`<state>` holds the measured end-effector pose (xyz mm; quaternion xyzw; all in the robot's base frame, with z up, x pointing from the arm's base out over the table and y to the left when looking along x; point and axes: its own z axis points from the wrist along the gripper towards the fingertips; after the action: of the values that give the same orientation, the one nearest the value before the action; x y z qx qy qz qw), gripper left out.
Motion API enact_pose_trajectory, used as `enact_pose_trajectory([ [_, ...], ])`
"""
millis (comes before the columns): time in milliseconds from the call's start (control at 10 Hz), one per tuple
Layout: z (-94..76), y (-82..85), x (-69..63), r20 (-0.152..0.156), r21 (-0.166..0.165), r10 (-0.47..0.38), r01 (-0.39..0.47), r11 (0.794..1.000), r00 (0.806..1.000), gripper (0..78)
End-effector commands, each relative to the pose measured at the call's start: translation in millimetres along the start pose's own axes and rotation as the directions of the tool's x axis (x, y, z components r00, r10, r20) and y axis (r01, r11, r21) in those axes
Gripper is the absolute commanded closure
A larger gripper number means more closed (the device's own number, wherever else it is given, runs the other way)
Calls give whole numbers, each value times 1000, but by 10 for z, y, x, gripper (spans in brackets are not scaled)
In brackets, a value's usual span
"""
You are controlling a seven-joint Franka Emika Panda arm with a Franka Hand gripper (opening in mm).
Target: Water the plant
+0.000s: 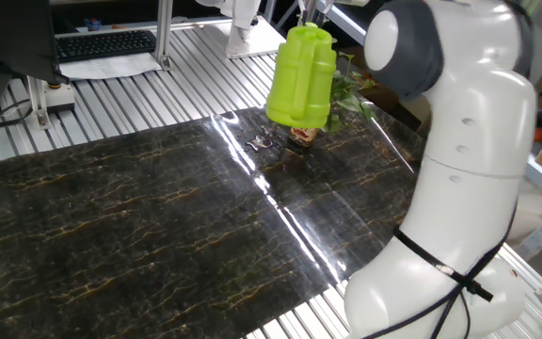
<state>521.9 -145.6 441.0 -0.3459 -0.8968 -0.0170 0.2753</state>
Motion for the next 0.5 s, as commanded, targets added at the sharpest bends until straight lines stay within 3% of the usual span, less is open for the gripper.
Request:
enact_pose_trajectory([
  [100, 358, 53, 379, 285, 77, -77, 58, 995, 955, 753],
  [200, 384, 57, 396, 293, 78, -81, 61, 995, 953, 753],
  [300, 602, 86, 527, 354, 71, -97, 77, 994, 930, 753],
  [500, 768, 92, 613, 379, 50, -117, 106, 993, 918, 753],
])
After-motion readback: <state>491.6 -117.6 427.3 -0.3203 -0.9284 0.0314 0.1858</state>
